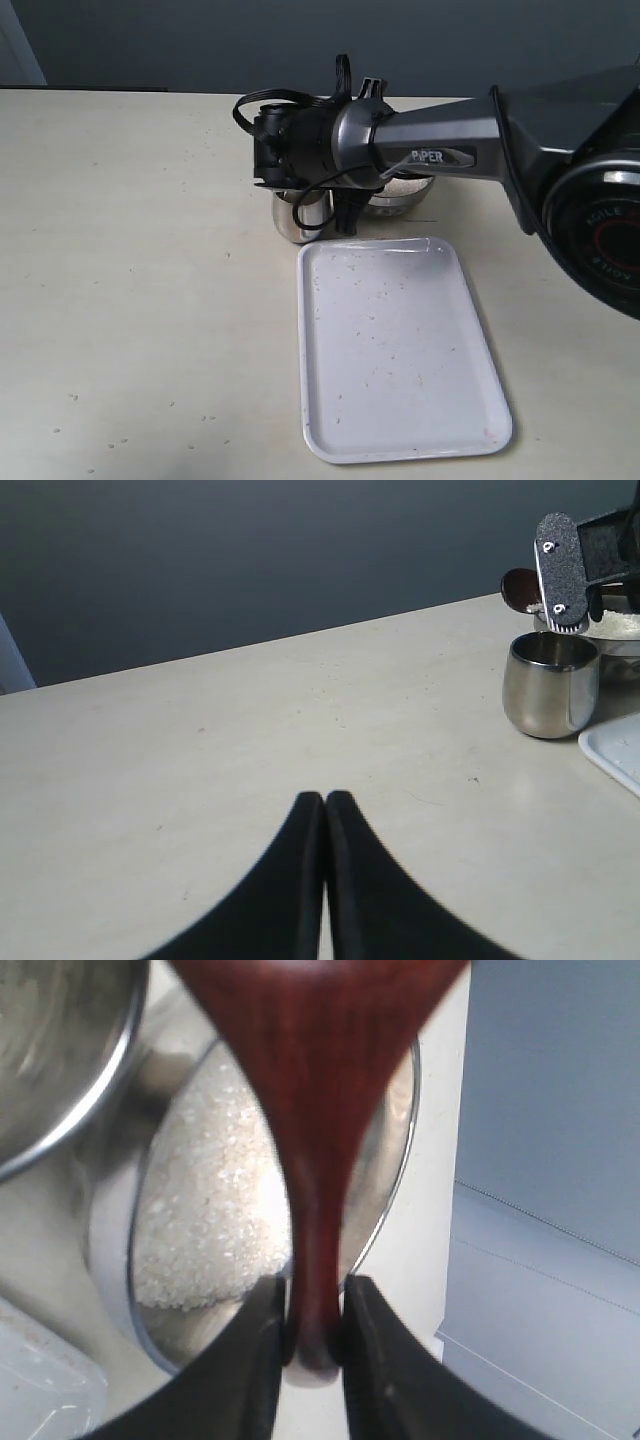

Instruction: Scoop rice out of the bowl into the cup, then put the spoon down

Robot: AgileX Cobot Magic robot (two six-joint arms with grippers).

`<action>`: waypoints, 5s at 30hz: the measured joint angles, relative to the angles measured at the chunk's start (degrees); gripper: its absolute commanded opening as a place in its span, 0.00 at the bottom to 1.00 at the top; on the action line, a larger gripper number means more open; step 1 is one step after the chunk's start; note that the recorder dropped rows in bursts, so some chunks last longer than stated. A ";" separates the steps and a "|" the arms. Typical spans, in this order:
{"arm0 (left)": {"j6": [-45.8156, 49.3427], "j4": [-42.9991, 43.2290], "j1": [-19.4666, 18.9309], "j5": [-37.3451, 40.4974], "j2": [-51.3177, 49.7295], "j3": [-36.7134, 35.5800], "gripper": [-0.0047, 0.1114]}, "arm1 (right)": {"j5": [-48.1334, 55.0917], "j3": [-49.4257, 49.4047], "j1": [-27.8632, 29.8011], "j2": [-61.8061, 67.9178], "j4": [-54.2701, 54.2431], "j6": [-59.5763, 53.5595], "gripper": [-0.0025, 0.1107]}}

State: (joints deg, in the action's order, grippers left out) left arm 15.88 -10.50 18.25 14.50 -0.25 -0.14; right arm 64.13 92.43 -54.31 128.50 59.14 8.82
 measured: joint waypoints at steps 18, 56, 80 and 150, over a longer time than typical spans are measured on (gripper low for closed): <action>0.00 0.00 0.00 0.00 0.00 0.00 0.04 | 1.39 0.00 -0.24 0.00 -0.06 0.27 0.01; 0.00 0.00 0.00 0.00 0.00 0.00 0.04 | -4.04 -7.64 -0.56 -2.04 6.22 5.88 0.01; 0.00 0.00 0.00 0.00 0.00 0.00 0.04 | -4.74 -7.86 -0.56 -2.96 10.35 9.11 0.01; 0.00 0.00 0.00 0.00 0.00 0.00 0.04 | 5.20 -24.36 -0.56 -14.45 -45.39 -19.08 0.01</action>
State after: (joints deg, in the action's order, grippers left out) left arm 15.88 -10.50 18.25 14.50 -0.25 -0.14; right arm 69.33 68.07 -54.87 114.05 13.75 -10.26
